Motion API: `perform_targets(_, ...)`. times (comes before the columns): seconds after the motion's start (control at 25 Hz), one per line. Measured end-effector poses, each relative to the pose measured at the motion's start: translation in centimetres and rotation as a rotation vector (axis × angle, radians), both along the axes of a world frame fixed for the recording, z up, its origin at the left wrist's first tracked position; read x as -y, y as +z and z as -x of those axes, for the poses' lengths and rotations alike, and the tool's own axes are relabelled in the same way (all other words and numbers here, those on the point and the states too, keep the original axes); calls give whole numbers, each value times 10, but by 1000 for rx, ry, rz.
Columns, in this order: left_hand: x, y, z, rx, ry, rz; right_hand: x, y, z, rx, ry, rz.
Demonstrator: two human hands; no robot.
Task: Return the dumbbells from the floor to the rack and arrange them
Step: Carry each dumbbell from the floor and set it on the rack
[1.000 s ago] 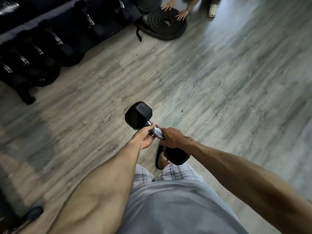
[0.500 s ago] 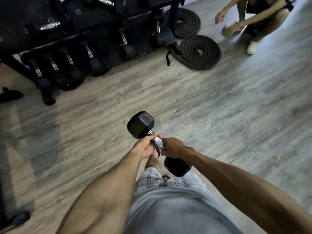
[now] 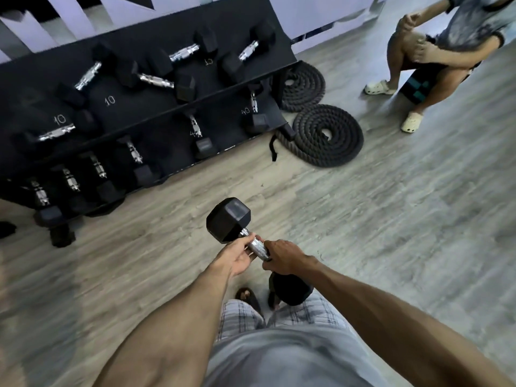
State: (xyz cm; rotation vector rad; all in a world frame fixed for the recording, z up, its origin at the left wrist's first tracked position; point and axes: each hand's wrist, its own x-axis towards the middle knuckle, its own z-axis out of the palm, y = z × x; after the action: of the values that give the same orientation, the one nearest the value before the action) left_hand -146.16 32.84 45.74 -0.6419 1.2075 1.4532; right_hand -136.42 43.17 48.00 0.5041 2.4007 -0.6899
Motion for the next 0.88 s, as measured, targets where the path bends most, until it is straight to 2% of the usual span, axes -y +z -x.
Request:
perform_targets(0.32, -171, -15, 127, 21, -4, 59, -169, -21, 129, 26, 16, 53)
perform_targets(0.52, -271, -1, 199, 18, 11, 40, -275, -10, 206, 28, 48, 48)
perform_targets(0.88, -385, -4, 342, -17, -47, 18, -389, -7, 348, -1, 53, 29)
